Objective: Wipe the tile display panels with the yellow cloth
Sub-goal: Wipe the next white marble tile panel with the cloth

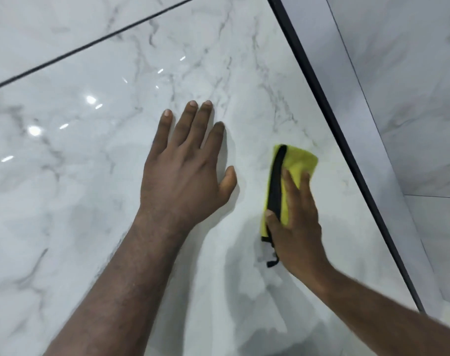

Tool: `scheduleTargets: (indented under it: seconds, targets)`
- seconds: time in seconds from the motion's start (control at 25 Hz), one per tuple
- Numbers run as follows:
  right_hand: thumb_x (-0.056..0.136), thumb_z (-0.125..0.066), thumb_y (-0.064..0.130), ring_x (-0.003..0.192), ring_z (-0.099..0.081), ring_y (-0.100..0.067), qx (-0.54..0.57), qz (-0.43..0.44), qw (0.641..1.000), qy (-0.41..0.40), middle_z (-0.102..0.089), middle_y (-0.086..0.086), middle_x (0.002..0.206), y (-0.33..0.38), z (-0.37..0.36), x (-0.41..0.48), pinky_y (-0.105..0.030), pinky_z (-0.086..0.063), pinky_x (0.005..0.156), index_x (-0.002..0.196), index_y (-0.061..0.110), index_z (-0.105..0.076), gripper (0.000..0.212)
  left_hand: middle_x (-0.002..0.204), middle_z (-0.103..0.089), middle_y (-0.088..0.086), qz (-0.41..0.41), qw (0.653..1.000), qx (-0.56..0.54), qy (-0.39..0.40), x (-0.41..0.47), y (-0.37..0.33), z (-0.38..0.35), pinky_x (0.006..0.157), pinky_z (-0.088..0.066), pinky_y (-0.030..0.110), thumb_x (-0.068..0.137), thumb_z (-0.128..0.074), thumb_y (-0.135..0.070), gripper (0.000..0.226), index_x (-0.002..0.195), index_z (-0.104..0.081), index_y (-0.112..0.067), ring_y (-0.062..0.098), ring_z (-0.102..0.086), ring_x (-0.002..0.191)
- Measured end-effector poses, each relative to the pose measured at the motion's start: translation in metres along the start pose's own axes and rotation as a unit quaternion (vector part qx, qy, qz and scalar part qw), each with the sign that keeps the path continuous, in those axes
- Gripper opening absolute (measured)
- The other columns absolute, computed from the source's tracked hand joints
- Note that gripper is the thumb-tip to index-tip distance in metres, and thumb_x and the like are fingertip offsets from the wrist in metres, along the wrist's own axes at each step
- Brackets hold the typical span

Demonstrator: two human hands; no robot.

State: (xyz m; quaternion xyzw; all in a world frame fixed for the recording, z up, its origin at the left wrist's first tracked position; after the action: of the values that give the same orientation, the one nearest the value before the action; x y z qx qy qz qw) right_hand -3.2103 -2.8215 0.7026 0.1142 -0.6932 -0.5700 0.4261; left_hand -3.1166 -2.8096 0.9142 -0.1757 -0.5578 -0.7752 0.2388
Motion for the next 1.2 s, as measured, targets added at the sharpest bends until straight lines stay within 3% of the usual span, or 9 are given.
scheduleTargets:
  seconds: [0.12, 0.2, 0.32, 0.48, 0.6, 0.72, 0.8, 1.04, 1.2]
  targets:
    - [0.105, -0.058, 0.034, 0.163, -0.008, -0.009, 0.029, 0.080, 0.996, -0.003, 0.002, 0.017, 0.177, 0.050, 0.004, 0.043, -0.030, -0.020, 0.118, 0.165, 0.049, -0.021, 0.073, 0.175, -0.032, 0.016, 0.008, 1.000, 0.010, 0.005, -0.021, 0.019, 0.014, 0.133, -0.013, 0.061, 0.100, -0.048, -0.054, 0.072, 0.155, -0.053, -0.008, 0.035, -0.027, 0.164]
    - [0.105, -0.060, 0.026, 0.162, -0.012, -0.010, 0.028, 0.021, 0.999, -0.032, -0.004, 0.015, 0.177, 0.035, 0.019, 0.060, -0.033, -0.023, 0.120, 0.165, 0.048, -0.025, 0.073, 0.176, -0.031, 0.016, 0.030, 0.999, 0.015, 0.008, -0.040, 0.036, 0.026, 0.133, -0.012, 0.062, 0.101, -0.050, -0.054, 0.070, 0.156, -0.053, -0.010, 0.035, -0.026, 0.164]
    - [0.104, -0.061, 0.022, 0.162, -0.019, -0.017, 0.082, -0.122, 0.988, -0.049, -0.006, 0.014, 0.177, -0.001, 0.004, -0.008, -0.036, -0.025, 0.123, 0.164, 0.048, -0.024, 0.075, 0.177, -0.028, 0.017, 0.055, 0.998, 0.011, 0.004, -0.077, 0.054, 0.044, 0.133, -0.010, 0.063, 0.099, -0.054, -0.051, 0.070, 0.154, -0.055, -0.008, 0.035, -0.026, 0.164]
    - [0.104, -0.063, 0.027, 0.161, -0.011, -0.006, 0.069, 0.026, 0.997, 0.013, 0.002, 0.016, 0.177, 0.089, -0.032, -0.043, -0.031, -0.024, 0.122, 0.163, 0.053, -0.021, 0.077, 0.179, -0.020, 0.017, 0.081, 0.996, 0.002, 0.021, -0.115, 0.068, 0.061, 0.134, -0.004, 0.062, 0.098, -0.056, -0.052, 0.075, 0.159, -0.049, -0.008, 0.035, -0.019, 0.166]
    - [0.107, -0.061, 0.024, 0.155, -0.015, 0.002, 0.074, 0.009, 0.997, 0.001, -0.005, 0.012, 0.177, 0.109, -0.015, 0.004, -0.018, -0.024, 0.115, 0.163, 0.047, -0.028, 0.069, 0.181, -0.006, 0.016, 0.091, 0.995, -0.006, 0.035, -0.140, 0.072, 0.063, 0.134, 0.002, 0.060, 0.099, -0.054, -0.052, 0.082, 0.167, -0.037, -0.010, 0.033, -0.006, 0.168]
    - [0.105, -0.062, 0.023, 0.159, -0.027, -0.017, 0.065, -0.093, 0.993, -0.030, -0.023, 0.009, 0.174, 0.045, -0.014, -0.044, -0.035, -0.028, 0.125, 0.164, 0.044, -0.027, 0.072, 0.182, 0.001, 0.016, 0.069, 0.997, 0.007, 0.032, -0.156, 0.064, 0.062, 0.134, 0.005, 0.060, 0.104, -0.048, -0.047, 0.080, 0.170, -0.028, -0.005, 0.033, -0.002, 0.169]
    - [0.106, -0.062, 0.025, 0.157, -0.031, -0.018, 0.058, -0.125, 0.990, -0.001, -0.019, 0.014, 0.175, 0.033, -0.034, -0.104, -0.037, -0.033, 0.122, 0.164, 0.049, -0.022, 0.075, 0.181, -0.003, 0.017, 0.069, 0.997, 0.003, 0.028, -0.156, 0.062, 0.061, 0.134, 0.003, 0.061, 0.104, -0.046, -0.044, 0.078, 0.169, -0.028, -0.004, 0.034, -0.006, 0.168]
    - [0.109, -0.057, 0.029, 0.152, -0.013, 0.007, -0.010, 0.085, 0.996, 0.002, -0.002, 0.016, 0.177, 0.140, -0.019, -0.018, -0.010, -0.025, 0.110, 0.164, 0.049, -0.023, 0.068, 0.179, -0.014, 0.022, 0.073, 0.997, 0.004, 0.024, -0.157, 0.060, 0.057, 0.133, -0.003, 0.063, 0.104, -0.042, -0.038, 0.075, 0.168, -0.027, -0.001, 0.038, -0.011, 0.167]
    - [0.107, -0.058, 0.022, 0.160, -0.023, -0.014, 0.025, -0.069, 0.996, -0.055, -0.014, 0.014, 0.176, 0.074, -0.021, -0.060, -0.036, -0.029, 0.126, 0.164, 0.047, -0.027, 0.070, 0.179, -0.014, 0.023, 0.077, 0.997, -0.004, 0.022, -0.155, 0.058, 0.058, 0.132, -0.004, 0.065, 0.103, -0.042, -0.036, 0.074, 0.166, -0.028, 0.000, 0.039, -0.011, 0.167]
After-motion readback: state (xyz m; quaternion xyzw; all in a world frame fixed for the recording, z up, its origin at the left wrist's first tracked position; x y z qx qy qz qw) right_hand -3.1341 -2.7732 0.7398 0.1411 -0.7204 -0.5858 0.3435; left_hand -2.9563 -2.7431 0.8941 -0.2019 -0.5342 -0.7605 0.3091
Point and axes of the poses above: each hand's wrist, its own x-axis towards the middle knuckle, its own z-axis out of the back of the hand, y = z × x, the point moved 9 cm from there along x, towards the middle knuckle
